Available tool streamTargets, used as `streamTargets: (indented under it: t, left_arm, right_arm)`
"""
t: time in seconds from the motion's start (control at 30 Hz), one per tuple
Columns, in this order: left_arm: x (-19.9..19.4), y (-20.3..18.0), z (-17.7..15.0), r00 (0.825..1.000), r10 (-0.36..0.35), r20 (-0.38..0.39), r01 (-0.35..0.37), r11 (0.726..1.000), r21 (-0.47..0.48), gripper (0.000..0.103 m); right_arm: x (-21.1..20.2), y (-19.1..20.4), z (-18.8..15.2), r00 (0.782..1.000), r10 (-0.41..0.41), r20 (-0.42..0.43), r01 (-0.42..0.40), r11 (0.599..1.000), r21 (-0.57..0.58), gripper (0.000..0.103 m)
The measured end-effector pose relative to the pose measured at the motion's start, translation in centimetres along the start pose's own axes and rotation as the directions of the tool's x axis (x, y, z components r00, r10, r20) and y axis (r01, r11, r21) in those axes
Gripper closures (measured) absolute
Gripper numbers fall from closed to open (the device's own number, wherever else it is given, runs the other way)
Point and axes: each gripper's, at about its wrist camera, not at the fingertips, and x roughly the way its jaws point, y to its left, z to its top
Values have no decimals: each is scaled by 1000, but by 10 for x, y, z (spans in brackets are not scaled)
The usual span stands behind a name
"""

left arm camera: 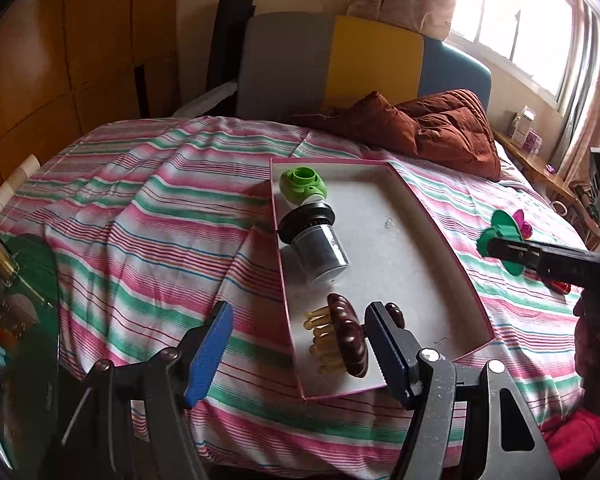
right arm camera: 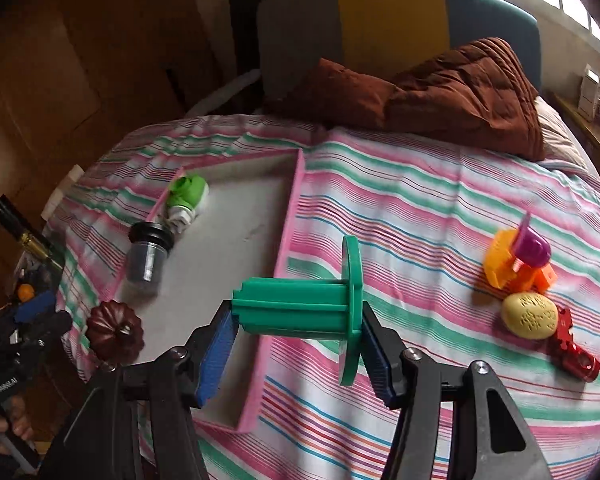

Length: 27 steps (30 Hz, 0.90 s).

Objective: Organize rigid objects
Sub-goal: 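Carry the green spool into the tray with the right tool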

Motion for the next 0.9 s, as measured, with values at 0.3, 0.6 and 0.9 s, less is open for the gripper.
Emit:
streamTargets:
  t: [0.3,0.6,0.9]
  left_arm:
    - [4,32,-4,1000,17,0,-17,997,-74,34]
    - [9,53,-11,999,36,-13,-38,992,-121,34]
    - [10,52,-12,999,39,-13,-40,992,-118,34]
  right_arm:
    - [77,58,47,996,20,-89,-23,999,-33,44]
    - [141,80,72,988,-45,-146,44,999,-9,43]
    - [124,71,75,995,21,-93,-18,999,34,29]
